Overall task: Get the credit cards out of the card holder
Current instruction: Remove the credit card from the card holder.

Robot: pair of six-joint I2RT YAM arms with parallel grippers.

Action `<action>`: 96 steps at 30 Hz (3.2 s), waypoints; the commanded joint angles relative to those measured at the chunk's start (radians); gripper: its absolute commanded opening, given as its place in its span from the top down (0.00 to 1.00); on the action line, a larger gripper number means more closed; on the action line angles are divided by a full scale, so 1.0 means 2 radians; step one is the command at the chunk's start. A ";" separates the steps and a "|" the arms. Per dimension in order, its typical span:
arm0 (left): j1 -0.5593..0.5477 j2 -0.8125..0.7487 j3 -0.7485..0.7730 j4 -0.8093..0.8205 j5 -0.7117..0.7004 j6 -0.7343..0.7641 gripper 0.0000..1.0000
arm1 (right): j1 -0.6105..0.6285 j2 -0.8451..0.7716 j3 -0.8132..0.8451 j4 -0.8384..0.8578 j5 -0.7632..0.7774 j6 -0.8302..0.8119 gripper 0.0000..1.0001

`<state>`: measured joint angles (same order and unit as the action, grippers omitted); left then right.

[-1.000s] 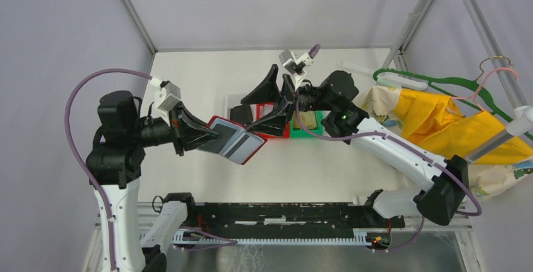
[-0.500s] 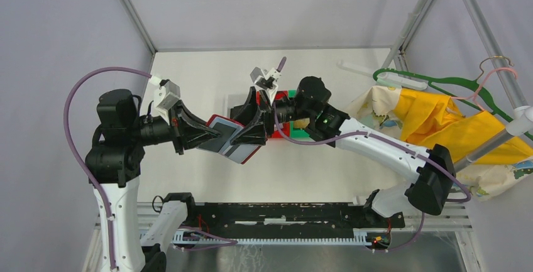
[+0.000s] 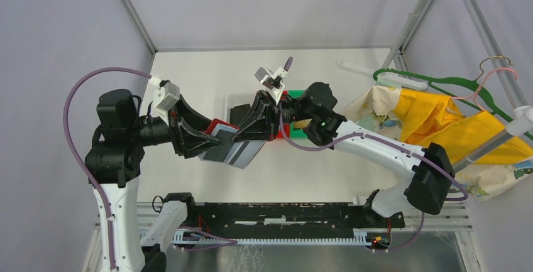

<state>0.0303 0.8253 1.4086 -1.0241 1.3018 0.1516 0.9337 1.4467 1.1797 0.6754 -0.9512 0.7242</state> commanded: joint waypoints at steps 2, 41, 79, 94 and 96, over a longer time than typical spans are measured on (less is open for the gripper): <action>0.000 0.017 0.007 -0.025 0.052 0.009 0.37 | -0.007 -0.024 -0.006 0.067 -0.024 0.024 1.00; 0.000 -0.005 -0.031 0.114 -0.091 -0.122 0.98 | -0.092 -0.166 -0.051 -0.114 0.202 -0.034 0.21; 0.000 -0.006 -0.046 0.165 -0.032 -0.212 0.98 | 0.013 0.015 -0.072 0.239 0.171 0.204 0.38; 0.000 -0.004 -0.076 0.219 -0.010 -0.314 0.77 | 0.025 0.059 -0.063 0.445 0.208 0.297 0.50; 0.000 -0.001 -0.080 0.219 -0.003 -0.321 0.73 | 0.027 0.059 -0.061 0.445 0.211 0.293 0.50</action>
<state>0.0391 0.8124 1.2846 -0.5697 1.2175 -0.4065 0.9501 1.5852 0.9867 1.3788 -0.5690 1.2861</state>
